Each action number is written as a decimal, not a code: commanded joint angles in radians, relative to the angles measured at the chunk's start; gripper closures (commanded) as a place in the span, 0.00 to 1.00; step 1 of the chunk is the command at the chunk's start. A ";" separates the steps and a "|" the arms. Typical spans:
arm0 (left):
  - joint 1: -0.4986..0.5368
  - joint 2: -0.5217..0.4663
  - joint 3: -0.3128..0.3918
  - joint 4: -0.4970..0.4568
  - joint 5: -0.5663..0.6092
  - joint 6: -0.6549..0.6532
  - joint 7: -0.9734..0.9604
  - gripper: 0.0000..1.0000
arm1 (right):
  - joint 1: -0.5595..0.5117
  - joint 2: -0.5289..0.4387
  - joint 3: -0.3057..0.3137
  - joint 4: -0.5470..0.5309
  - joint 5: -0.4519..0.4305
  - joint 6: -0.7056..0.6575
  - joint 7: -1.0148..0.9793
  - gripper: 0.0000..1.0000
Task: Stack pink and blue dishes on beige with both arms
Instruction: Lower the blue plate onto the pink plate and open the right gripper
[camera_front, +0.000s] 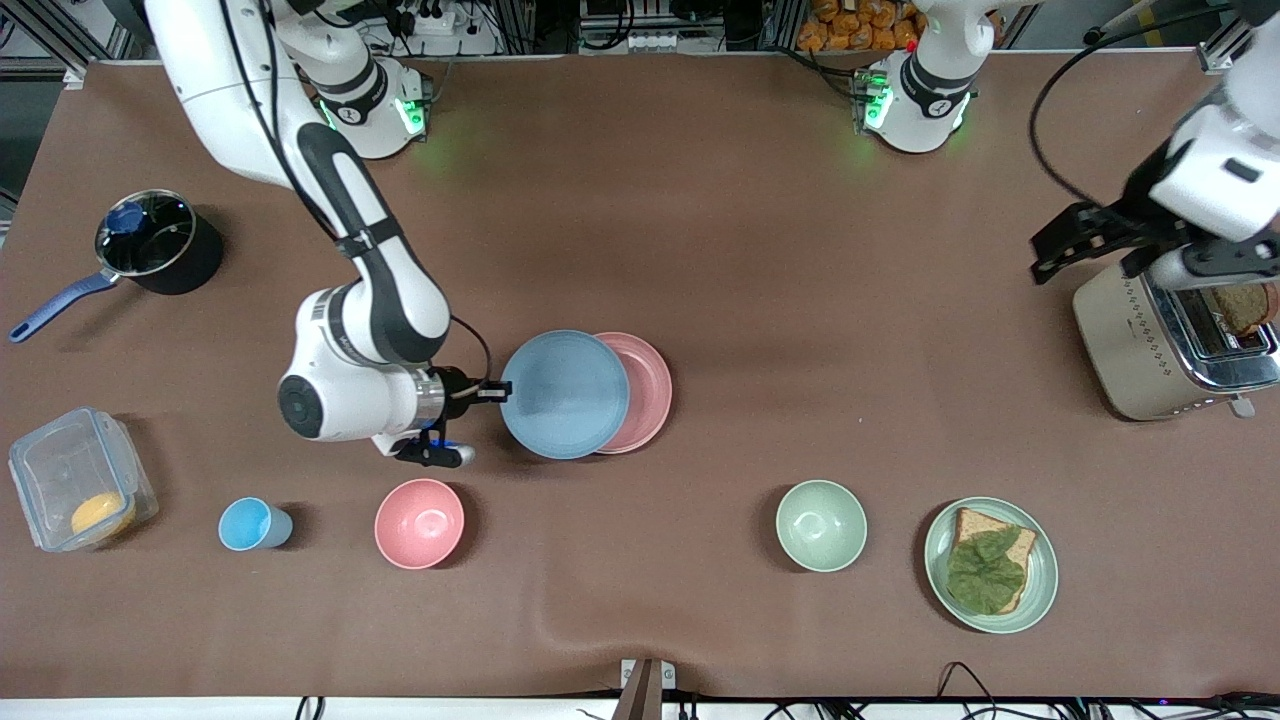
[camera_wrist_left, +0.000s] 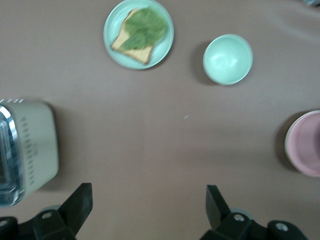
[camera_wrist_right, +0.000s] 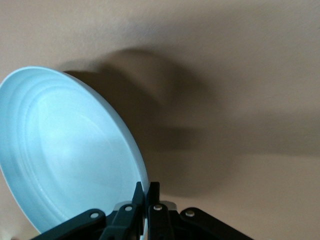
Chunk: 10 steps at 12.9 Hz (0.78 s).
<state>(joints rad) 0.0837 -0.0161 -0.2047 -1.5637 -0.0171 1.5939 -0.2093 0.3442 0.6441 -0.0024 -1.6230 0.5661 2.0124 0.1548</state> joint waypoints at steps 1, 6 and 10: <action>-0.090 -0.027 0.099 -0.032 -0.015 -0.025 0.025 0.00 | 0.041 0.005 -0.010 0.000 0.023 0.025 0.043 1.00; -0.081 0.002 0.097 -0.007 -0.012 -0.031 0.010 0.00 | 0.079 0.017 -0.010 -0.001 0.021 0.055 0.084 1.00; -0.085 0.047 0.091 -0.006 0.011 -0.014 0.010 0.00 | 0.111 0.023 -0.011 -0.001 0.021 0.080 0.114 1.00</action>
<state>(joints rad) 0.0071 0.0075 -0.1186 -1.5850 -0.0174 1.5740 -0.1963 0.4305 0.6668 -0.0028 -1.6229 0.5667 2.0734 0.2474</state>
